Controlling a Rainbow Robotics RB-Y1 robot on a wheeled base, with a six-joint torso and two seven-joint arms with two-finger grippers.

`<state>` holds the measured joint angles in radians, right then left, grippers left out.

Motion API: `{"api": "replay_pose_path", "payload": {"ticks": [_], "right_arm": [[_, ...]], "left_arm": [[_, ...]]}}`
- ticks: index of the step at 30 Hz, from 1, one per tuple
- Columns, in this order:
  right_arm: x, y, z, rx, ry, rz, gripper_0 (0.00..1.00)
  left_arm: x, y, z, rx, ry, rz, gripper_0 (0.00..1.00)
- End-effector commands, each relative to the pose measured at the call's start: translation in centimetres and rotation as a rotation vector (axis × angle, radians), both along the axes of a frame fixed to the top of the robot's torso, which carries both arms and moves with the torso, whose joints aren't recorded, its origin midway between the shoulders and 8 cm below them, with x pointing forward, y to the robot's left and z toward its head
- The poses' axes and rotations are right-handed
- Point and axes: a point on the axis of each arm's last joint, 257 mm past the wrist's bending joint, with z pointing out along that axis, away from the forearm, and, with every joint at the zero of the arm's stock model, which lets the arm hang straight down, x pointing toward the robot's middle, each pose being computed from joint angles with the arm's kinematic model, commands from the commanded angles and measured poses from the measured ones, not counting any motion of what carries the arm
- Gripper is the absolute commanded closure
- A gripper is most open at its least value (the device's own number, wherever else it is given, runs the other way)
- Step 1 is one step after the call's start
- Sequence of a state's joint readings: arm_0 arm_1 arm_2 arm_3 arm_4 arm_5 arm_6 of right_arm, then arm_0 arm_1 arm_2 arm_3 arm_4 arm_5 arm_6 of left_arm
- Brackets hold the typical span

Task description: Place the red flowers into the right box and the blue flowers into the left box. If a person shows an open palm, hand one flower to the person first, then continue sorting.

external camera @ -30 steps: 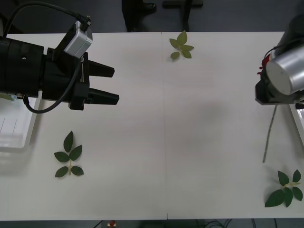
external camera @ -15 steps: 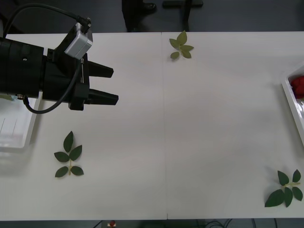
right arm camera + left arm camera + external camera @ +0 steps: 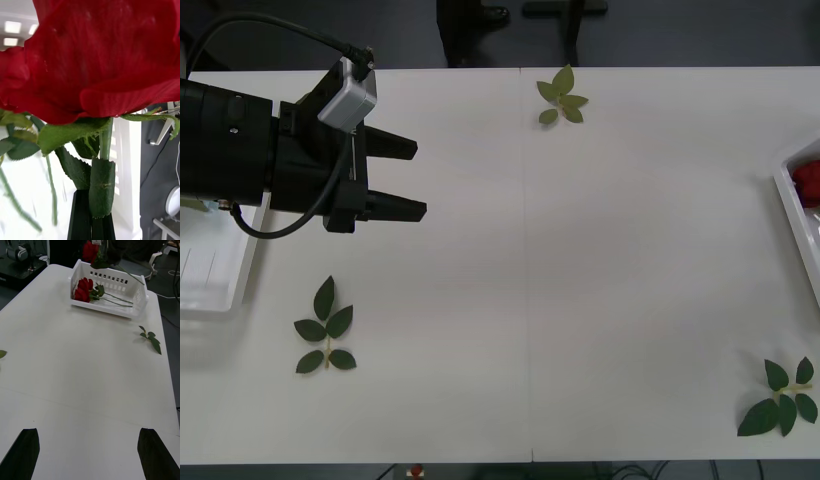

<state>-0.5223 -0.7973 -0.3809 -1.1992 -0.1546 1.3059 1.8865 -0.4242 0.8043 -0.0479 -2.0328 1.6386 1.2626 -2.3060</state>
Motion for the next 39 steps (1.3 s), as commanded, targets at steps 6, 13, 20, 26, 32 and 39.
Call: {"api": "replay_pose_path", "payload": {"ticks": [6,13,20,26,32,39], "right_arm": [[1.2,-2.8,-0.8,-0.075,-0.028,0.025,0.91],[1.8,-2.1,-0.6,-0.072,-0.032,0.056,0.0],[2.6,1.4,1.8,-0.019,-0.037,0.125,0.0],[3.4,8.0,4.2,0.054,-0.014,0.31,0.0],[4.6,16.2,5.5,0.035,0.006,0.625,0.0],[3.9,24.1,6.9,-0.016,0.019,0.977,0.0]], "left_arm": [[0.1,0.9,0.0,0.02,-0.027,0.013,0.24],[0.0,0.9,0.0,0.022,-0.031,0.011,0.25],[0.0,0.9,-0.1,0.022,-0.029,0.011,0.25],[0.0,0.9,-0.1,0.022,-0.029,0.011,0.25],[0.0,0.9,-0.1,0.022,-0.029,0.011,0.24],[0.0,0.9,-0.1,0.022,-0.029,0.011,0.24]]}}
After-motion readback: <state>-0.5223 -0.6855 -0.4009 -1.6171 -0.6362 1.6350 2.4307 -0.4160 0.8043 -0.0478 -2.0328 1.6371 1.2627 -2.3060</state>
